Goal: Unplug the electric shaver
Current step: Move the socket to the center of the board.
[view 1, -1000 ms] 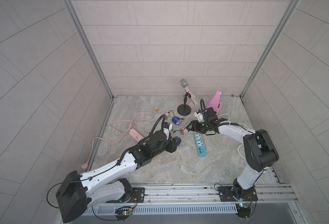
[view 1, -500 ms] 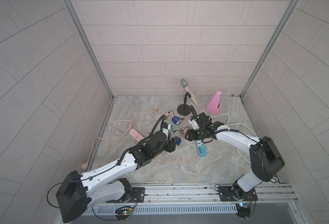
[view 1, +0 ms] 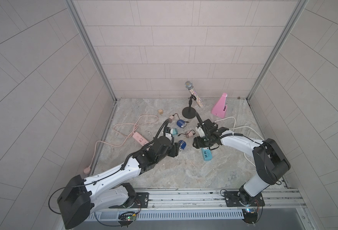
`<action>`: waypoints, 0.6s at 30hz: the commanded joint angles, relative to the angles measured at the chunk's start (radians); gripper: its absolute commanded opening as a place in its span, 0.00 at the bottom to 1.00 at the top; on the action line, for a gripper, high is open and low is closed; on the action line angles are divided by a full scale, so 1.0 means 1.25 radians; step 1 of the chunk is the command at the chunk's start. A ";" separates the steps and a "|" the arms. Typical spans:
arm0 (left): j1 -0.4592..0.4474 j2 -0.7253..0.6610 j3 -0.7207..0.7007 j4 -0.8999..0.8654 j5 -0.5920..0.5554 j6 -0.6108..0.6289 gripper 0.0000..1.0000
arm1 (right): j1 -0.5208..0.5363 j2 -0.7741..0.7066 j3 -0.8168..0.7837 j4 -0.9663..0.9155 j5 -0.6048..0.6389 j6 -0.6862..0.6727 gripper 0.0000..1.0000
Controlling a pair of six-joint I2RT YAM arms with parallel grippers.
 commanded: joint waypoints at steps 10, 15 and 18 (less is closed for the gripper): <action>0.022 0.003 -0.029 0.020 -0.022 -0.025 0.69 | 0.033 0.038 0.009 0.015 -0.004 -0.020 0.64; 0.033 0.002 -0.030 0.013 -0.022 -0.025 0.69 | 0.030 0.054 0.012 0.007 0.028 -0.016 0.64; 0.039 -0.007 -0.038 0.008 -0.024 -0.024 0.69 | 0.018 0.053 0.009 0.002 0.044 -0.016 0.65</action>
